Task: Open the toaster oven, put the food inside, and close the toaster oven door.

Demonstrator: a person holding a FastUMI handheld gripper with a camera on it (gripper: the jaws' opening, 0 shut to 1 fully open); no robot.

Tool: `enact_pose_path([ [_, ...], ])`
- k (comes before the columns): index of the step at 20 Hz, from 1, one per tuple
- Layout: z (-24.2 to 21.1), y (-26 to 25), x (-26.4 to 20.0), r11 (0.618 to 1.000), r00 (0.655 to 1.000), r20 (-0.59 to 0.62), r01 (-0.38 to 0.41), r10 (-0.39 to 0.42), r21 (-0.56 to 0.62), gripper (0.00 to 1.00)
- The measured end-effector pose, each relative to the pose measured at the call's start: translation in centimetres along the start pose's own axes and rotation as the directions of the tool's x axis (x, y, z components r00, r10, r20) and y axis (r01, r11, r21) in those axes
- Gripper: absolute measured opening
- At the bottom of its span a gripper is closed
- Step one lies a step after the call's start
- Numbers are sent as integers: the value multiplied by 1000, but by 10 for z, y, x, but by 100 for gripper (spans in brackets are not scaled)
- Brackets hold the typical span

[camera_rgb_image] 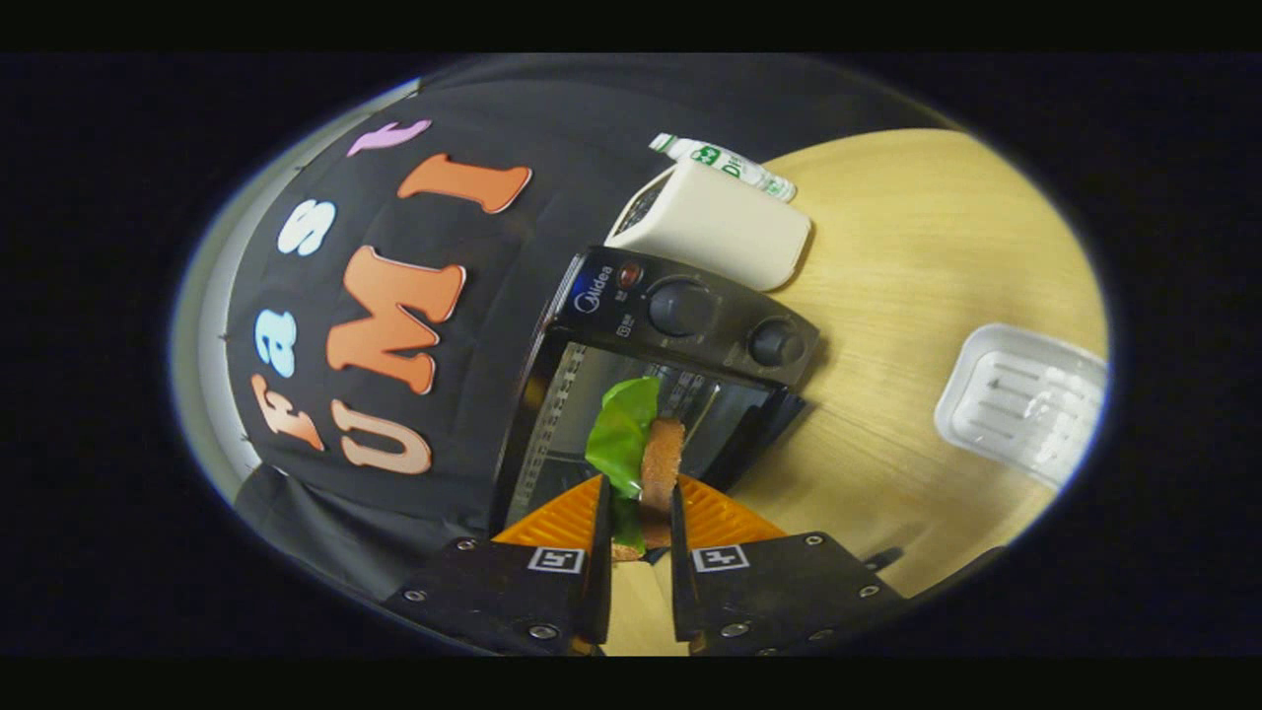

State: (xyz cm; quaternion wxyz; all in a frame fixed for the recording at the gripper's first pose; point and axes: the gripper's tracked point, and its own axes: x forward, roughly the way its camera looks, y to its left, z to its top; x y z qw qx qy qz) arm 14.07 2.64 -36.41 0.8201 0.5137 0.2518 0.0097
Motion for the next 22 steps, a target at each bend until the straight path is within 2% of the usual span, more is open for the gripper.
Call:
enact_pose_path([
  [5, -3, 0, 41, 988, 995, 94, 26, -41, 152, 26],
  [8, -14, -7, 55, 984, 990, 86, 98, -112, 148, 31],
  [9, -20, -14, 59, 982, 985, 76, 141, -152, 129, 37],
  [10, -22, -15, 59, 981, 985, 66, 151, -160, 120, 44],
  [11, -25, -12, 60, 982, 987, 54, 142, -150, 127, 58],
  [12, -26, -8, 57, 980, 987, 44, 146, -153, 133, 64],
  [13, -26, -9, 55, 979, 986, 40, 156, -162, 128, 81],
  [15, -29, -12, 47, 980, 984, 27, 172, -176, 100, 96],
  [19, -33, -11, 1, 981, 981, 12, 193, -193, -17, 98],
  [22, -33, -5, -43, 958, 979, 26, 204, -203, -201, 98],
])
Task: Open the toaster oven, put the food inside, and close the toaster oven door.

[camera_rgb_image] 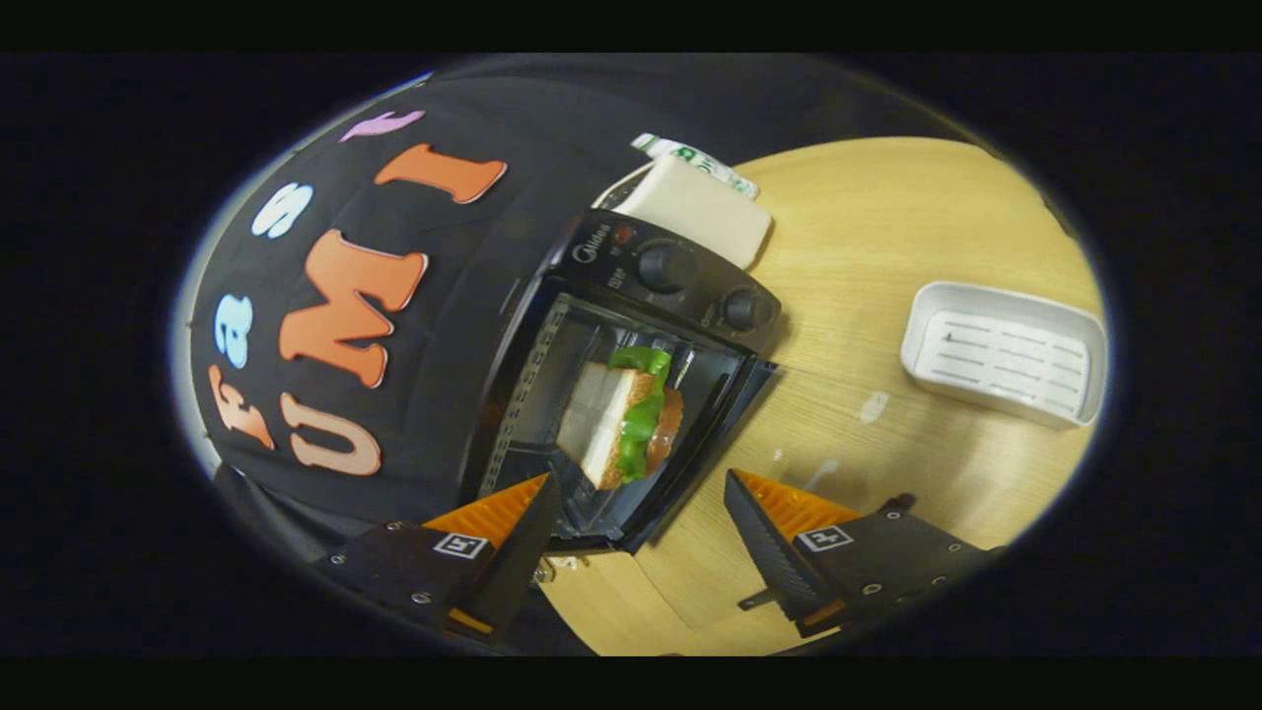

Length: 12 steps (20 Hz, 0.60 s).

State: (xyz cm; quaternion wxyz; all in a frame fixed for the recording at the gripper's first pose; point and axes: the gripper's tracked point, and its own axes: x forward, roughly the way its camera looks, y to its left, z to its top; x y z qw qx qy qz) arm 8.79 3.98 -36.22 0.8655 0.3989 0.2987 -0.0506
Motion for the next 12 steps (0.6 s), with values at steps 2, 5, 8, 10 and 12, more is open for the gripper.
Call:
enact_pose_path([
  [2, 1, -1, -27, 992, 1000, 5, 6, -6, -127, 98],
  [5, 3, -12, -59, 935, 998, 39, 65, -55, -349, 98],
  [8, -4, -22, -82, 819, 996, 53, 94, -77, -567, 98],
  [10, -18, -33, -89, 752, 994, 34, 97, -99, -652, 99],
  [12, -30, -50, -90, 690, 990, 24, 114, -140, -715, 98],
])
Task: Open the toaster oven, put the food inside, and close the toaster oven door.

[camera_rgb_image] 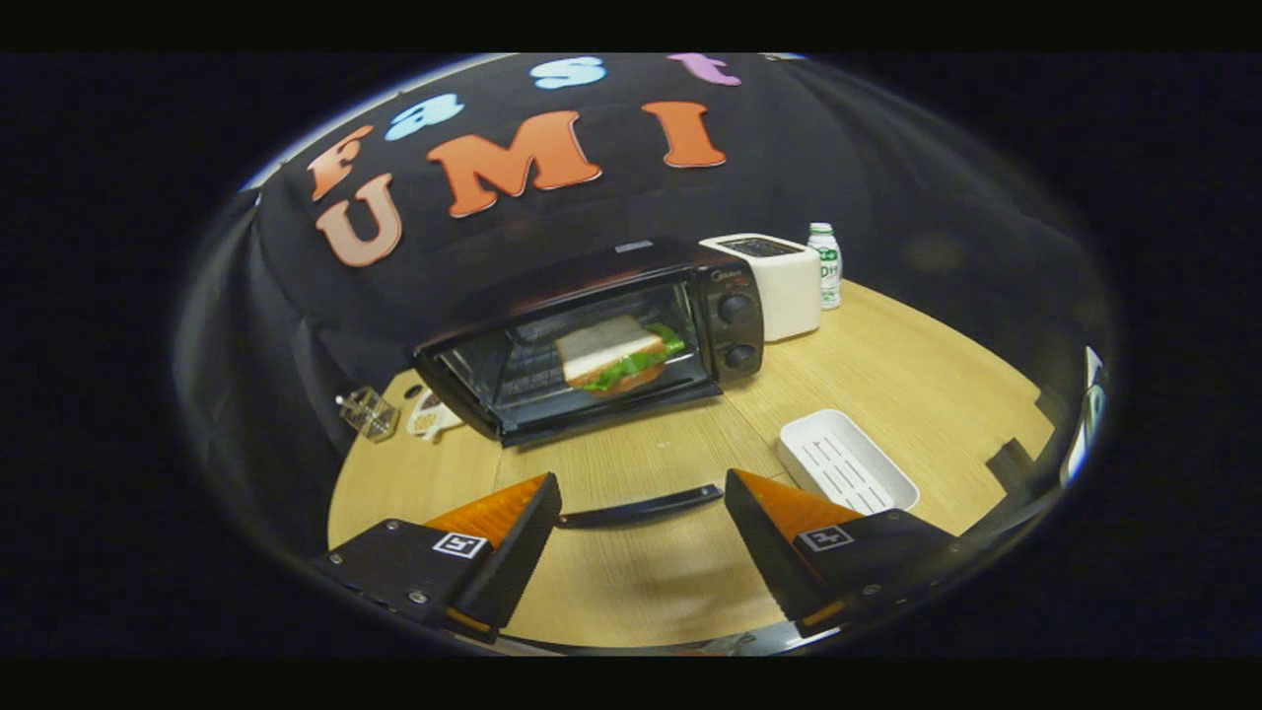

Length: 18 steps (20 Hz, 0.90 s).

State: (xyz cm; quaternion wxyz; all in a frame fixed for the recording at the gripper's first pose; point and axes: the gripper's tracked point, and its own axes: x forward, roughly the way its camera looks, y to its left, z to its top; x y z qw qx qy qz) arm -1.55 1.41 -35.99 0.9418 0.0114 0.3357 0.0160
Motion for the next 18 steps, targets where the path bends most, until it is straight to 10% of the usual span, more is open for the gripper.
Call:
enact_pose_path([
  [18, -87, 15, 75, 976, 976, -219, -42, -6, -213, 99],
])
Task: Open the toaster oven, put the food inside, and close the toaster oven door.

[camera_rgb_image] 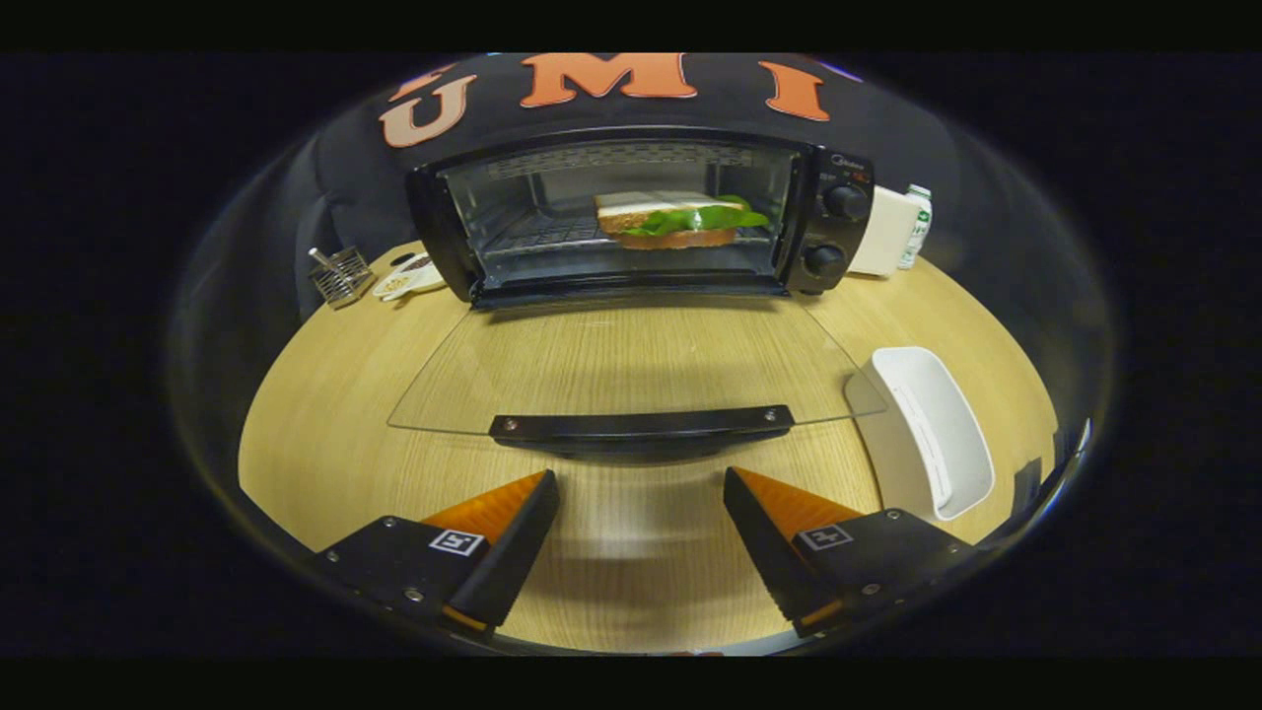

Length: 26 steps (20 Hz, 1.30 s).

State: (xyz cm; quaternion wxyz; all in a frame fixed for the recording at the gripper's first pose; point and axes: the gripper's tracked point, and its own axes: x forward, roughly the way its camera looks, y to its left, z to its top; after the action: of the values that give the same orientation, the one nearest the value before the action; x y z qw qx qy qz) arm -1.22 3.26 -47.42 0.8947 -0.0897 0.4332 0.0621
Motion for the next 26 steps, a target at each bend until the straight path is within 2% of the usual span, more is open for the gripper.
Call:
enact_pose_path([
  [4, 5, 0, 8, 1000, 1000, -9, 9, -9, -2, 99],
  [10, 32, -1, -14, 1000, 999, 41, -6, 5, 22, 100],
  [18, 106, 0, -35, 999, 987, 156, -30, 22, 45, 100],
  [26, 175, 1, -30, 1000, 967, 252, -24, 20, 13, 100],
])
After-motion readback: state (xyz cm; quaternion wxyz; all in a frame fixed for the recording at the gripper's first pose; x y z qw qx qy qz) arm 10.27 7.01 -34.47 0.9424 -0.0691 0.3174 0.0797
